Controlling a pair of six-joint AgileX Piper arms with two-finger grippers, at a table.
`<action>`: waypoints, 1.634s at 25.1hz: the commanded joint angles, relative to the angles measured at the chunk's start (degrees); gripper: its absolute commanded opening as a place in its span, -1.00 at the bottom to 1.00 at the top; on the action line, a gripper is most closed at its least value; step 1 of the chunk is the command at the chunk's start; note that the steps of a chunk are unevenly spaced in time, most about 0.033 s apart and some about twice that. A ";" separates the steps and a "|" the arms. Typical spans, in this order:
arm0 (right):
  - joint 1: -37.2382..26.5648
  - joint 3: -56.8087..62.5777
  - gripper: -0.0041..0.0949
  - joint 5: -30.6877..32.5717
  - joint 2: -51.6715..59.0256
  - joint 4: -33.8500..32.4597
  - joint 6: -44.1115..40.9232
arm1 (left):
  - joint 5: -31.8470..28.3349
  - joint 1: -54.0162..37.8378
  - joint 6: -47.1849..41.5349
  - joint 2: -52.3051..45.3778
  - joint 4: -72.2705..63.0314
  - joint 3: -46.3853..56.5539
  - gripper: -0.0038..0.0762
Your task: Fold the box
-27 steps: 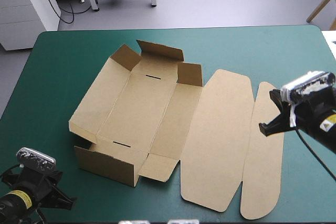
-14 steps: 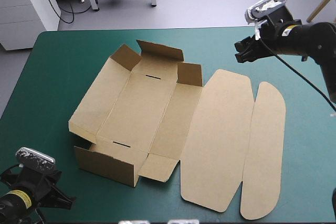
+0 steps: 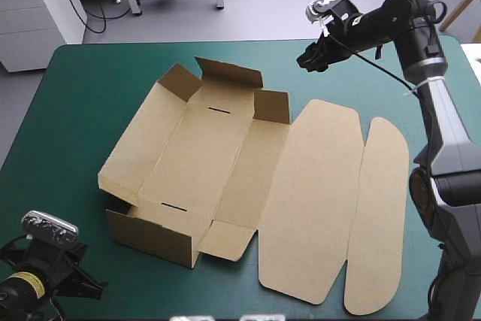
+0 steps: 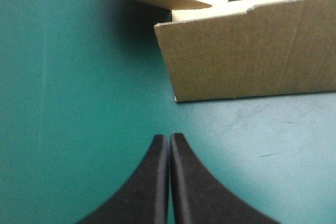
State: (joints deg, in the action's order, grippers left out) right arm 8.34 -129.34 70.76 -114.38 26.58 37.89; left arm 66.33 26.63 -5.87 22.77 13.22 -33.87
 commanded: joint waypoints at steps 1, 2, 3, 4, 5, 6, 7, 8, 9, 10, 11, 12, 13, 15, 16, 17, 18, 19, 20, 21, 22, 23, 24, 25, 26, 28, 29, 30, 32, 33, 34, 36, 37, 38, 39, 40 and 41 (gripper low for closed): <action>1.21 -2.87 0.37 -1.89 -0.74 2.49 1.46 | -2.90 0.11 -0.10 0.78 1.21 -1.79 -0.93; 1.75 -2.87 0.37 -1.89 -1.73 2.36 2.09 | -2.90 0.11 -0.10 0.78 1.21 -1.79 -0.93; 2.47 -2.87 0.37 -1.89 -2.71 2.36 2.74 | -2.90 0.11 -0.10 0.78 1.21 -1.79 -0.93; 2.98 -2.87 0.37 -1.89 -3.40 2.36 3.01 | -2.90 0.11 -0.10 0.78 1.21 -1.79 -0.93; 3.60 -2.87 0.37 -1.89 -4.15 2.06 3.34 | -2.90 0.11 -0.10 0.78 1.21 -1.79 -0.93; 4.41 -2.87 0.37 -1.89 -5.15 1.74 3.82 | -2.90 0.11 -0.10 0.78 1.21 -1.79 -0.93; 5.01 -2.87 0.37 -2.35 -5.86 1.35 4.25 | -2.90 0.11 -0.10 0.78 1.21 -1.79 -0.93; 5.69 -2.87 0.37 -2.96 -6.49 0.63 4.24 | -2.90 0.11 -0.10 0.78 1.21 -1.79 -0.93; 6.32 -2.87 0.37 -4.02 -7.48 0.05 4.24 | -2.90 0.11 -0.10 0.78 1.21 -1.79 -0.93; 6.76 -2.87 0.37 -4.61 -8.08 -0.60 4.24 | -2.90 0.11 -0.10 0.78 1.21 -1.79 -0.93; 7.18 -2.87 0.37 -5.03 -8.85 -0.79 4.24 | -2.90 0.11 -0.10 0.78 1.21 -1.79 -0.93; 7.65 -2.87 0.36 -5.63 -9.48 -0.79 4.24 | -2.90 0.11 -0.10 0.78 1.21 -1.79 -0.93; 8.19 -2.87 0.36 -6.33 -10.78 -0.79 4.37 | -2.90 0.11 -0.10 0.78 1.21 -1.79 -0.93; 8.81 -2.87 0.36 -7.37 -12.24 -0.57 4.51 | -2.90 0.11 -0.10 0.78 1.11 -1.79 -0.93; 8.94 -2.87 0.36 -7.65 -12.62 -0.41 4.51 | -2.90 0.11 -0.10 0.78 1.11 -1.79 -0.93; 9.17 -2.87 0.36 -8.17 -13.15 -0.31 4.51 | -2.90 0.11 -0.10 0.78 1.11 -1.79 -0.93; 9.18 -2.87 0.36 -8.25 -13.32 -0.44 4.51 | -2.90 0.11 -0.10 0.78 1.11 -1.79 -0.93; 9.31 -2.90 0.36 -8.50 -13.82 -0.31 4.51 | -2.90 0.11 -0.10 0.78 1.11 -1.79 -0.93; 9.41 -2.90 0.36 -8.64 -14.03 -0.31 4.51 | -2.90 0.11 -0.10 0.78 1.11 -1.79 -0.93; 9.41 -2.90 0.36 -8.64 -14.12 -0.31 4.51 | -2.90 0.11 -0.10 0.78 1.11 -1.79 -0.93; 9.41 -2.90 0.36 -8.64 -14.40 -0.31 4.51 | -2.90 0.11 -0.10 0.78 1.11 -1.79 -0.93; 9.41 -2.90 0.36 -8.52 -14.88 -0.21 4.51 | -2.90 0.11 -0.10 0.78 1.01 -1.79 -0.93; 9.41 -2.90 0.36 -8.52 -15.16 -0.33 4.51 | -2.90 0.11 -0.10 0.78 1.01 -1.79 -0.93; 9.41 -2.90 0.36 -8.40 -15.65 -0.33 4.40 | -2.90 0.11 -0.10 0.78 1.01 -1.79 -0.93; 9.41 -2.90 0.36 -8.40 -16.09 -0.33 4.40 | -2.90 0.11 -0.10 0.78 1.01 -1.79 -0.93; 9.41 -2.90 0.32 -8.40 -16.18 -0.33 4.40 | -2.90 0.11 -0.10 0.78 1.01 -1.79 -0.93; 9.41 -2.90 0.23 -8.40 -16.18 -0.33 4.40 | -2.90 0.11 -0.10 0.78 1.01 -1.79 -0.93; 9.41 -2.90 0.16 -8.40 -16.18 -0.22 4.40 | -2.90 0.11 -0.10 0.78 1.01 -1.79 -0.93; 9.41 -2.90 -0.05 -8.40 -16.18 -0.22 4.50 | -2.90 0.11 -0.10 0.78 1.01 -1.79 -0.93; 9.41 -2.90 -0.19 -8.40 -16.18 -0.22 4.50 | -2.90 0.11 -0.10 0.78 1.01 -1.79 -0.93; 9.41 -2.90 -0.35 -8.40 -16.18 -0.22 4.50 | -2.90 0.11 -0.10 0.78 1.01 -1.79 -0.93; 9.41 -2.90 -0.65 -8.40 -16.18 -0.22 4.50 | -2.90 0.11 -0.10 0.78 1.01 -1.79 -0.93; 9.41 -2.90 -0.82 -8.50 -16.18 -0.22 5.11 | -2.90 0.11 -0.10 0.78 1.01 -1.79 -0.93; 9.41 -2.90 -0.97 -8.50 -16.18 -0.22 6.25 | -2.90 0.11 -0.10 0.78 1.01 -1.79 -0.93; 9.41 -2.90 -0.95 -8.50 -16.18 -0.22 7.31 | -2.90 0.11 -0.10 0.78 1.01 -1.79 -0.93; 9.41 -2.90 -0.95 -8.50 -16.18 -0.22 8.73 | -2.90 0.11 -0.10 0.78 1.01 -1.79 -0.93; 9.41 -2.90 -0.96 -8.50 -16.18 -0.22 10.39 | -2.90 0.11 -0.10 0.78 1.01 -1.79 -0.93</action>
State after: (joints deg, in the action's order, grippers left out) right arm 17.82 -130.41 65.12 -134.58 25.76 44.81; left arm 66.33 26.63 -5.87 22.77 13.44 -33.91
